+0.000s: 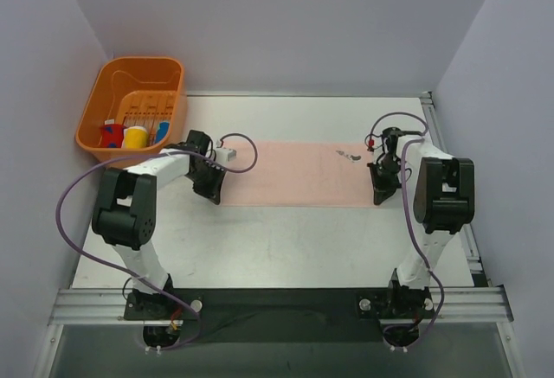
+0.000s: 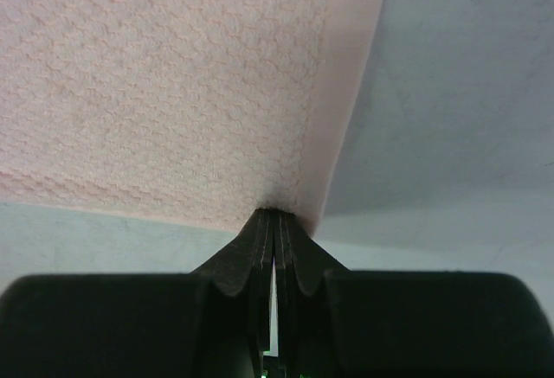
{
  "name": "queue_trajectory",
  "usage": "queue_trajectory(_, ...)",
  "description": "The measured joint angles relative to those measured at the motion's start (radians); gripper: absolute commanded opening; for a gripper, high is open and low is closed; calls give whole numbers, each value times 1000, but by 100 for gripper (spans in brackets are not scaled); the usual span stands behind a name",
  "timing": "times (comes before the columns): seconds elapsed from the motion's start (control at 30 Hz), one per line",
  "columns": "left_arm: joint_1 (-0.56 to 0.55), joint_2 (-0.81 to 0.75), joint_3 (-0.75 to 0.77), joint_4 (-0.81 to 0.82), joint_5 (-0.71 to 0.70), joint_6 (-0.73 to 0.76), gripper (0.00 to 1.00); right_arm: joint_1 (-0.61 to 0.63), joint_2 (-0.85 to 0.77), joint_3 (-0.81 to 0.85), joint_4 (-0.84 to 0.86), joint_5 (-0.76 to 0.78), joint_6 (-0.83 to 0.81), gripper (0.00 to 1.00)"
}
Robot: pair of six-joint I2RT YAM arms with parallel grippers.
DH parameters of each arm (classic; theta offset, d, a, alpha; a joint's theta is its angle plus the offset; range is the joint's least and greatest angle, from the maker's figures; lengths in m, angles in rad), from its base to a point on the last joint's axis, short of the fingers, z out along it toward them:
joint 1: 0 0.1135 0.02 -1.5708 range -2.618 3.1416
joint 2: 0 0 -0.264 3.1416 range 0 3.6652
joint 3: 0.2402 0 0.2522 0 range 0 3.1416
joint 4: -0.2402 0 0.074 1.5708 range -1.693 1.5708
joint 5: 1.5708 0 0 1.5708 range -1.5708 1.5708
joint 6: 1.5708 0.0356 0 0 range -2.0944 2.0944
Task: Roll the towels
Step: Flatten the towel
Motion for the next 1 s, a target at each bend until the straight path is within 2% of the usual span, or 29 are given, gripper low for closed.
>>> queue_trajectory(0.3,0,-60,-56,-67,-48,54,6,56,-76,-113,-35,-2,-35,0)
queue_trajectory(0.4,6,-69,-64,-119,-81,74,12,59,-82,-126,-63,9,-51,0)
queue_trajectory(0.5,20,-69,-62,-176,-106,92,24,56,-84,-125,-89,10,-70,16)
queue_trajectory(0.53,25,-69,-56,-202,-107,99,27,54,-87,-119,-105,8,-79,24)
queue_trajectory(0.57,29,-69,-43,-225,-105,103,33,50,-91,-110,-118,0,-87,27)
queue_trajectory(0.6,33,-69,-21,-250,-100,106,36,48,-97,-96,-131,-13,-95,34)
queue_trajectory(0.73,39,-64,160,-305,-59,111,48,30,-117,46,-166,-78,-118,40)
queue_trajectory(0.87,41,-16,405,-305,-30,108,50,5,-85,282,-175,-115,-123,38)
queue_trajectory(1.0,48,95,596,-289,-37,91,49,-2,42,493,-162,-126,-105,33)
